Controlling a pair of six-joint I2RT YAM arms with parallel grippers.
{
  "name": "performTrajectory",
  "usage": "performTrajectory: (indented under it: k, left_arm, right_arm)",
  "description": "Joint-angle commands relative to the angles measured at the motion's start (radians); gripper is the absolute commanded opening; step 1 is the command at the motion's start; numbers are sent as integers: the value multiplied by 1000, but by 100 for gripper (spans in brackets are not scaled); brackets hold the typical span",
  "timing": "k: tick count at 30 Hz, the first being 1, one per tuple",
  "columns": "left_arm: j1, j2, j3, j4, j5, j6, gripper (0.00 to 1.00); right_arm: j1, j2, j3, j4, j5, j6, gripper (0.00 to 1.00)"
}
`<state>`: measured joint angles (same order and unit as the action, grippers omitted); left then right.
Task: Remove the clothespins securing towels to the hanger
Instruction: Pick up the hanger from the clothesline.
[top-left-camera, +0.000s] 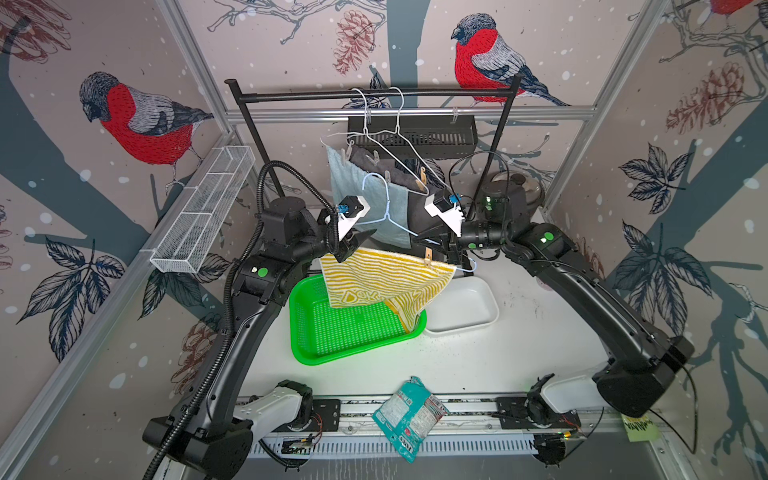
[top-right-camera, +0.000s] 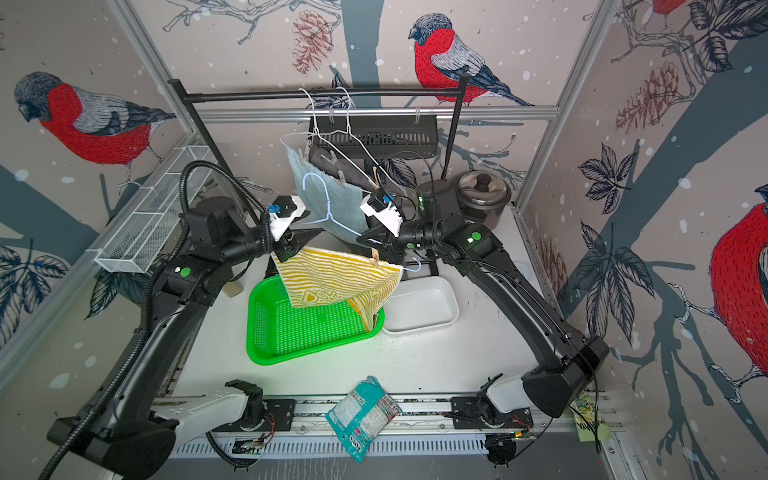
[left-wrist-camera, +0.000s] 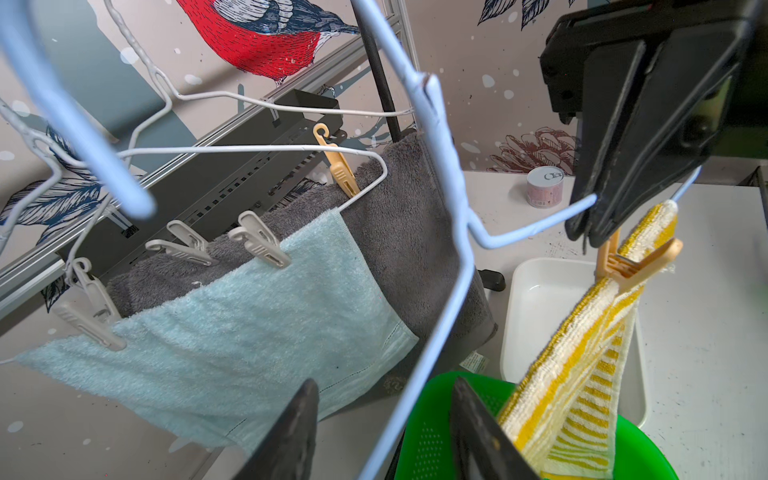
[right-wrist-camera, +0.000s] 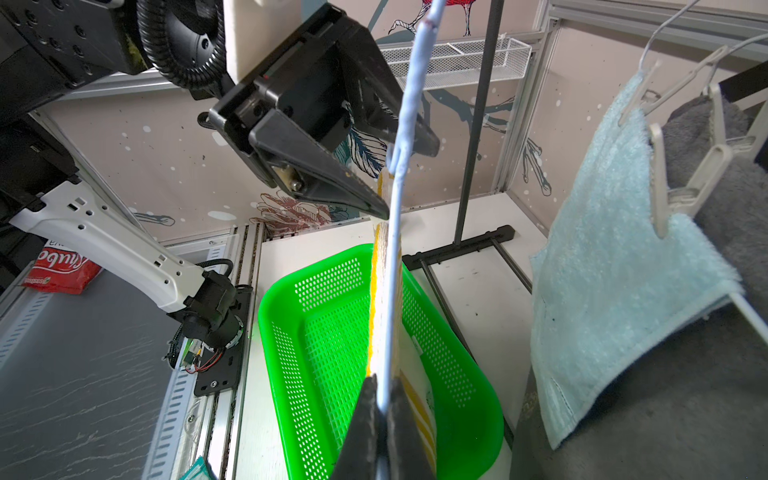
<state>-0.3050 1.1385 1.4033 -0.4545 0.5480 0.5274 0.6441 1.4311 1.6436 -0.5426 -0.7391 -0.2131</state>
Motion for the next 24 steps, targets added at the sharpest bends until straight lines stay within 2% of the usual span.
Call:
performTrajectory:
  k: [1,4,7,9,15,19,22,24]
  left_arm:
    - [1,2,6,4,-4,43,35]
    - [1,4,1,4,-21,61,22]
    - [1,6,-7,7,-28,86,15]
    - [1,-1,-23,16,-22,116,6]
    - [1,-38,-69,57,-23,168,0]
    - [1,-68,-103,80,-39,224,0]
    - [1,-88,-126,94,-67,258,0]
    - [0,-92,-129,92,-92,276,0]
  right_arm:
    - [5,7,12,38,-18,-8,1]
    - [11,17,19,36,-14,-10,1]
    - [15,26,25,32,-5,-18,1]
    - [17,30,29,33,-3,-21,1]
    - [18,32,27,35,4,-22,1]
    - [20,28,23,39,19,-16,1]
    - [20,22,35,47,50,7,12]
    - [20,11,49,58,83,44,30]
